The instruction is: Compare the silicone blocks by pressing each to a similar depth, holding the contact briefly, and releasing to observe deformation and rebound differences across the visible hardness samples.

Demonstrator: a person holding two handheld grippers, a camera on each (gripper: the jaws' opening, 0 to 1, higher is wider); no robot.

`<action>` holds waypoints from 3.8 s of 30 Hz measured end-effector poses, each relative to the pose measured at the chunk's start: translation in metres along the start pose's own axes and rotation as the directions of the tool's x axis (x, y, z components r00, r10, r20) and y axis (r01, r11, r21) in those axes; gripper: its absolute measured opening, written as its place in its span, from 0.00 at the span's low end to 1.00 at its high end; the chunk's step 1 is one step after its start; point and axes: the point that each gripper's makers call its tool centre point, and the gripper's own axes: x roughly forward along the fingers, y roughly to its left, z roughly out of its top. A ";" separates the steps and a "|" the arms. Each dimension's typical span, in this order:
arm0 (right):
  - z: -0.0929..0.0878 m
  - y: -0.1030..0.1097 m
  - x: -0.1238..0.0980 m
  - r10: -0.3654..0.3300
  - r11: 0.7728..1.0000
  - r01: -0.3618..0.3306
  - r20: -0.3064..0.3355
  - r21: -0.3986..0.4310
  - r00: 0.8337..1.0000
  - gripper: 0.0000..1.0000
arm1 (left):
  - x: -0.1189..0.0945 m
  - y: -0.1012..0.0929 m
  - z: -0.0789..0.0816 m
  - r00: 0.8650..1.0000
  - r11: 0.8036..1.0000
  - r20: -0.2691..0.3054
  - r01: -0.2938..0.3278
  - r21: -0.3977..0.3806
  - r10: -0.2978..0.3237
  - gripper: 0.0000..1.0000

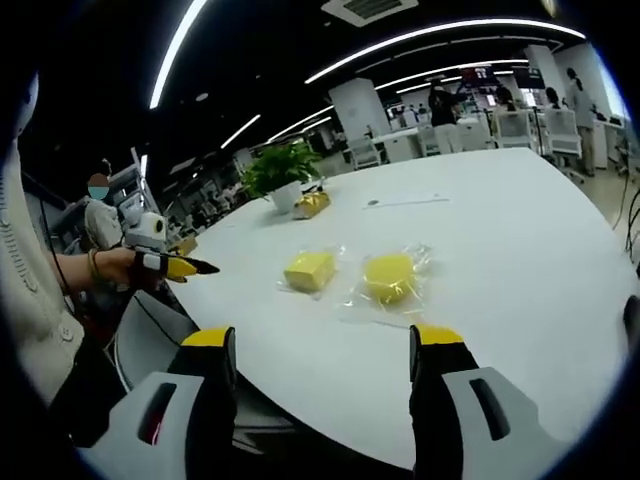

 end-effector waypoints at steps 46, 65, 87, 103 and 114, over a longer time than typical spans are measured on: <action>0.006 -0.080 -0.010 -0.073 0.992 0.073 -0.004 0.103 0.997 0.61 | 0.260 -0.004 0.056 0.984 0.968 -0.174 -0.025 -0.248 -0.020 0.58; -0.009 -0.099 -0.019 -0.090 0.985 0.093 -0.024 0.147 0.996 0.59 | 0.293 0.017 0.045 0.974 0.949 -0.220 -0.116 -0.293 0.052 0.27; -0.014 -0.103 -0.022 -0.097 0.983 0.102 -0.041 0.150 0.994 0.56 | 0.308 0.000 0.046 0.980 0.970 -0.200 -0.040 -0.238 -0.009 0.00; -0.004 -0.088 -0.022 -0.087 0.989 0.089 -0.023 0.122 0.996 0.55 | 0.276 -0.031 0.067 0.986 0.991 -0.165 0.009 -0.135 -0.032 0.00; 0.010 -0.073 -0.021 -0.077 0.994 0.077 -0.001 0.078 0.997 0.56 | 0.245 -0.060 0.076 0.986 0.997 -0.146 0.078 -0.012 -0.079 0.00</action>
